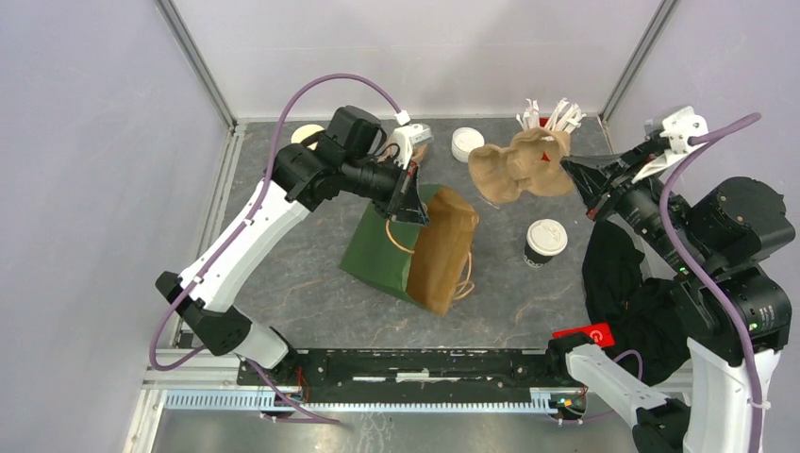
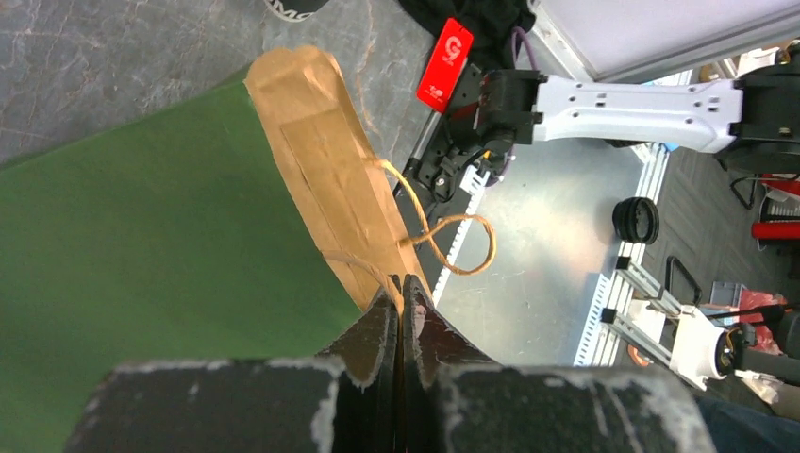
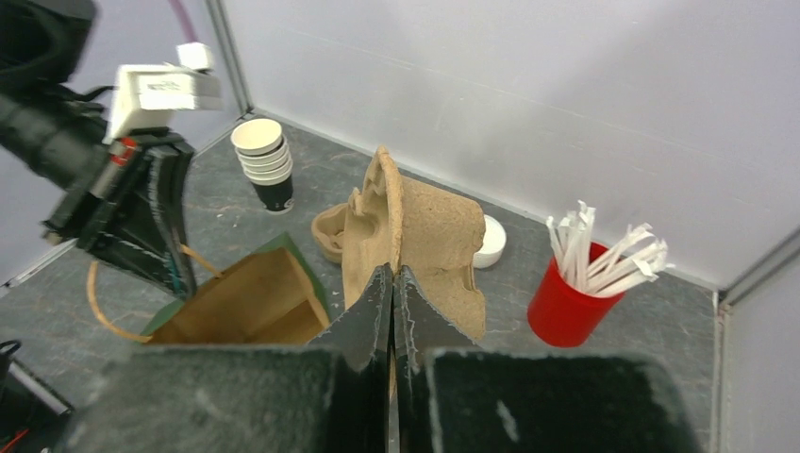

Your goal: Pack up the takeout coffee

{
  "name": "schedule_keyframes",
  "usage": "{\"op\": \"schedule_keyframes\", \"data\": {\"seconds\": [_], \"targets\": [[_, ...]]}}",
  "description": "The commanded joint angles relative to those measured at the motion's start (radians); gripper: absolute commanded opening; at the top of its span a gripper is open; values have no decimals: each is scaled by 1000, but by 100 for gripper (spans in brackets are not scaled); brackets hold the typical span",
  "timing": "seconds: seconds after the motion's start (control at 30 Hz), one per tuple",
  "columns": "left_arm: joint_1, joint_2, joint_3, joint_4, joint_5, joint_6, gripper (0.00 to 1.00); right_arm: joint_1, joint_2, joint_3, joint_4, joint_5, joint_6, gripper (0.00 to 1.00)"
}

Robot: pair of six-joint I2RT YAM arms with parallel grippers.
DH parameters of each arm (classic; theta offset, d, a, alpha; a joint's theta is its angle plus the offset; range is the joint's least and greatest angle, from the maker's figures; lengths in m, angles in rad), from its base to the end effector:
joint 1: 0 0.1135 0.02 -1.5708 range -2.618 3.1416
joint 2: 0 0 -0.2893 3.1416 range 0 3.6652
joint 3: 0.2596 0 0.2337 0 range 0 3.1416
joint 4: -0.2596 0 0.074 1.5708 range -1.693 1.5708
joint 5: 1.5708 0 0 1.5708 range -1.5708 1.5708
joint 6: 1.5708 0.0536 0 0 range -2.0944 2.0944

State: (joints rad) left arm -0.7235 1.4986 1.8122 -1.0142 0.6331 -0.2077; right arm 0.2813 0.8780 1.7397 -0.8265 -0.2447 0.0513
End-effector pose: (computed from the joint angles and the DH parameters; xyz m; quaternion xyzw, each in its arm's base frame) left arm 0.1927 -0.2125 0.4532 0.3467 0.7998 -0.4321 0.2312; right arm 0.0566 0.0299 0.5510 -0.1663 0.6747 0.2018 0.6902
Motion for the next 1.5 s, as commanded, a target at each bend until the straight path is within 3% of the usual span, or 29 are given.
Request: {"op": "schedule_keyframes", "data": {"seconds": [0.0,0.07,0.53,0.73,0.97,1.27,1.47], "targets": [[21,-5,-22,33,25,96,2,0,14,13,57,-208,7,0],[27,-22,-40,47,16,104,2,1,-5,-31,69,-306,-14,0],[28,-96,-151,92,44,131,2,11,-130,-349,110,-482,-207,0],[28,-102,-137,138,80,117,2,10,-163,-458,199,-559,-163,0],[28,-91,-167,324,214,-9,2,11,-176,-600,404,-626,35,0],[32,-88,-202,437,287,-69,2,13,-102,-612,345,-654,-22,0],[63,-126,-333,527,323,-111,2,13,-56,-626,276,-623,-23,0]]}}
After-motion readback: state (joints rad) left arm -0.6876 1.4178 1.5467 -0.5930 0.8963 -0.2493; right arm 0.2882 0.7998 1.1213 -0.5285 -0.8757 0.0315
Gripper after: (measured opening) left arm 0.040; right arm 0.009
